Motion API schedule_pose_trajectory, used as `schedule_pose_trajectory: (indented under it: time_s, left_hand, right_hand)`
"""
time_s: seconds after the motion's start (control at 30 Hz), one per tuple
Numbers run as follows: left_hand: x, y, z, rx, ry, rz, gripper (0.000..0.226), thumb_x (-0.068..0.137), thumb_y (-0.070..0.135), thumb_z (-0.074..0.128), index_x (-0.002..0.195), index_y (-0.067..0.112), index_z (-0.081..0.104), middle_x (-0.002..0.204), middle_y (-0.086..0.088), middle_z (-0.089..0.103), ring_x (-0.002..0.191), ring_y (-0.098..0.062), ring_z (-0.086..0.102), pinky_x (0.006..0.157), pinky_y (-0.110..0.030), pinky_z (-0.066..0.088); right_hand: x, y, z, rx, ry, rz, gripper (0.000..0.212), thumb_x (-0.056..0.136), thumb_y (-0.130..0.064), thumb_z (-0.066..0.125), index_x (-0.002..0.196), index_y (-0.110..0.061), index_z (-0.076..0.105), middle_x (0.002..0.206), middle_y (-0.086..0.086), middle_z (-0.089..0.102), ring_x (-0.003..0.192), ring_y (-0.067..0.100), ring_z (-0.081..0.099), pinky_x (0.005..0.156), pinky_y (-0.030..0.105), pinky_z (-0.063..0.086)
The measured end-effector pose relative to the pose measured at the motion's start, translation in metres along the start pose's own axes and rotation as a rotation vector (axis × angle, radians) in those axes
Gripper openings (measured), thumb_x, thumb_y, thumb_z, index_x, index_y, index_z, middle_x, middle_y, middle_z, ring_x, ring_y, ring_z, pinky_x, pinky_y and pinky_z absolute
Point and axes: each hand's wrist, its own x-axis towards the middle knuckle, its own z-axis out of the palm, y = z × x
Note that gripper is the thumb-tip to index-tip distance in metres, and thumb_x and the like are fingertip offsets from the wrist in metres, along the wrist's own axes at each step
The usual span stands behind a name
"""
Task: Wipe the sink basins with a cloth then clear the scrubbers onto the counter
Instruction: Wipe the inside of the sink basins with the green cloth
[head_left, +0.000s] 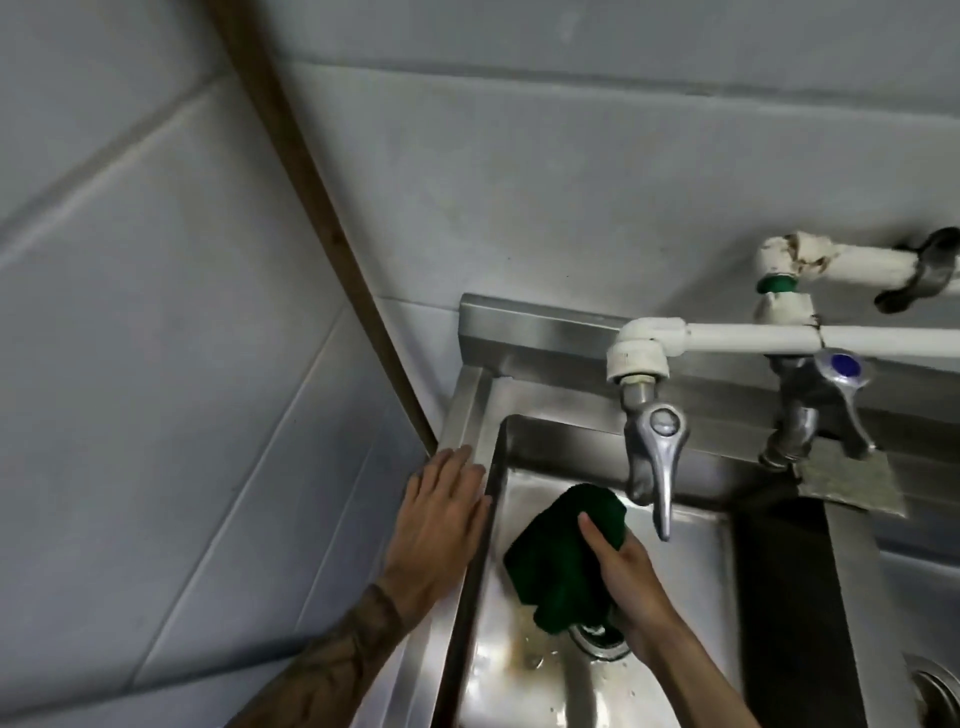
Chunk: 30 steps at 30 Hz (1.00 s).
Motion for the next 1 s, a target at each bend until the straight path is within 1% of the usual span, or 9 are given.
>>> schedule_pose_trajectory:
  time_s: [0.13,0.2,0.27,0.33,0.4,0.53,0.63,0.83,1.0]
  left_hand:
    - [0.015,-0.004,0.024,0.111,0.027,0.059,0.048,0.106,0.049,0.041,0.142,0.02,0.054,0.154,-0.009,0.056,0.143,-0.03,0.051,0.113,-0.05,0.047]
    - [0.017,-0.009,0.033,0.132,0.04,0.086,0.049,0.106,0.048,0.043,0.143,0.018,0.053,0.156,-0.009,0.053,0.146,-0.03,0.046,0.116,-0.051,0.046]
    - [0.017,-0.01,0.035,0.14,0.058,0.08,0.047,0.106,0.045,0.044,0.143,0.017,0.053,0.156,-0.01,0.052,0.147,-0.031,0.045,0.117,-0.051,0.045]
    - [0.016,-0.009,0.035,0.158,0.076,0.083,0.047,0.106,0.044,0.043,0.143,0.017,0.053,0.156,-0.01,0.053,0.147,-0.03,0.045,0.118,-0.05,0.045]
    - [0.016,-0.009,0.035,0.167,0.067,0.085,0.047,0.108,0.044,0.04,0.144,0.018,0.054,0.157,-0.009,0.053,0.147,-0.03,0.045,0.118,-0.05,0.045]
    - [0.015,-0.011,0.037,0.201,0.068,0.084,0.047,0.109,0.043,0.037,0.146,0.02,0.052,0.158,-0.008,0.052,0.148,-0.028,0.045,0.12,-0.049,0.044]
    - [0.016,-0.011,0.038,0.204,0.076,0.095,0.046,0.109,0.041,0.037,0.145,0.019,0.055,0.157,-0.008,0.052,0.148,-0.028,0.044,0.119,-0.049,0.045]
    - [0.016,-0.012,0.039,0.221,0.096,0.095,0.044,0.108,0.04,0.04,0.144,0.021,0.056,0.157,-0.006,0.052,0.148,-0.026,0.042,0.118,-0.047,0.044]
    - [0.016,-0.014,0.041,0.205,0.101,0.097,0.044,0.108,0.04,0.038,0.143,0.021,0.057,0.156,-0.005,0.053,0.147,-0.024,0.042,0.12,-0.044,0.036]
  right_hand:
    - [0.047,0.01,-0.001,0.001,-0.093,0.074,0.026,0.098,-0.035,0.064,0.12,-0.02,0.065,0.115,0.011,0.076,0.107,0.029,0.073,0.103,0.05,0.054]
    - [0.075,0.024,-0.006,-0.115,0.004,0.084,0.024,0.097,-0.034,0.066,0.118,-0.024,0.063,0.13,0.012,0.069,0.119,0.029,0.066,0.111,0.048,0.047]
    - [0.103,0.046,-0.013,-0.427,0.181,0.081,0.052,0.094,-0.044,0.068,0.137,-0.018,0.054,0.146,0.015,0.055,0.133,0.035,0.054,0.116,0.047,0.04]
    - [0.122,0.068,-0.016,-0.629,0.279,-0.025,0.066,0.093,-0.044,0.069,0.145,-0.011,0.047,0.142,0.017,0.058,0.131,0.038,0.055,0.108,0.041,0.044]
    - [0.137,0.087,-0.01,-0.728,0.28,-0.217,0.048,0.092,-0.029,0.073,0.133,-0.01,0.056,0.126,0.013,0.065,0.119,0.036,0.061,0.097,0.036,0.047]
    - [0.16,0.125,0.019,-1.122,0.283,-0.425,0.048,0.092,-0.042,0.057,0.133,-0.017,0.058,0.134,0.012,0.056,0.122,0.035,0.054,0.102,0.048,0.046]
    - [0.165,0.144,0.035,-1.373,0.306,-0.554,0.053,0.092,-0.049,0.044,0.137,-0.022,0.057,0.146,0.01,0.05,0.135,0.034,0.047,0.108,0.054,0.039]
    - [0.18,0.173,0.029,-1.561,0.218,-0.546,0.059,0.101,-0.057,0.031,0.154,-0.033,0.04,0.165,0.003,0.032,0.155,0.028,0.022,0.123,0.062,0.015]
    - [0.197,0.168,0.012,-1.613,0.218,-0.579,0.067,0.099,-0.067,0.018,0.158,-0.037,0.029,0.168,0.002,0.024,0.157,0.027,0.016,0.122,0.064,0.013]
